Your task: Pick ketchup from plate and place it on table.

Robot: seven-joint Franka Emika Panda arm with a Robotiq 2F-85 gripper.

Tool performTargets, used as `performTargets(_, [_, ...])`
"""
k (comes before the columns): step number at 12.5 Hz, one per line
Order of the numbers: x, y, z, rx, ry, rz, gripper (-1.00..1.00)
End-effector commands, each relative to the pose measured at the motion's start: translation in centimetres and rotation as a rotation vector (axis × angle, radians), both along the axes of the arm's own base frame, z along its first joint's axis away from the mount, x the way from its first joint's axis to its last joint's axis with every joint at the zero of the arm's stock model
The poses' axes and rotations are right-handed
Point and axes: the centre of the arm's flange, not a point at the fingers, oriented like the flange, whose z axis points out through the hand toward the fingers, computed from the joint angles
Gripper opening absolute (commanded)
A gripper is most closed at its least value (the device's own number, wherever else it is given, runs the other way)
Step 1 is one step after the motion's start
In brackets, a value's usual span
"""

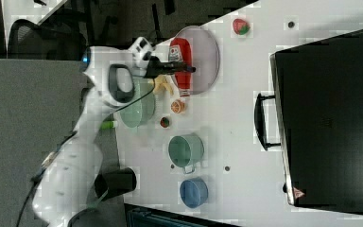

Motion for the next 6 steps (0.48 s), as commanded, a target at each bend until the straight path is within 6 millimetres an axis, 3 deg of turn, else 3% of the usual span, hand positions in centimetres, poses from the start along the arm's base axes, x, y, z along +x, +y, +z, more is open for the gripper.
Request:
performTargets(1, [1.5,-2.1,13.3,-0.001,-0.149,-0.024,0.19])
performTargets(3, [0.2,-3.8,16.2,0.025,-0.154,-0.069,0.19])
performTargets(6, [-3.3,-6.6,18.4,0.096,-0.136,-0.164,0.19])
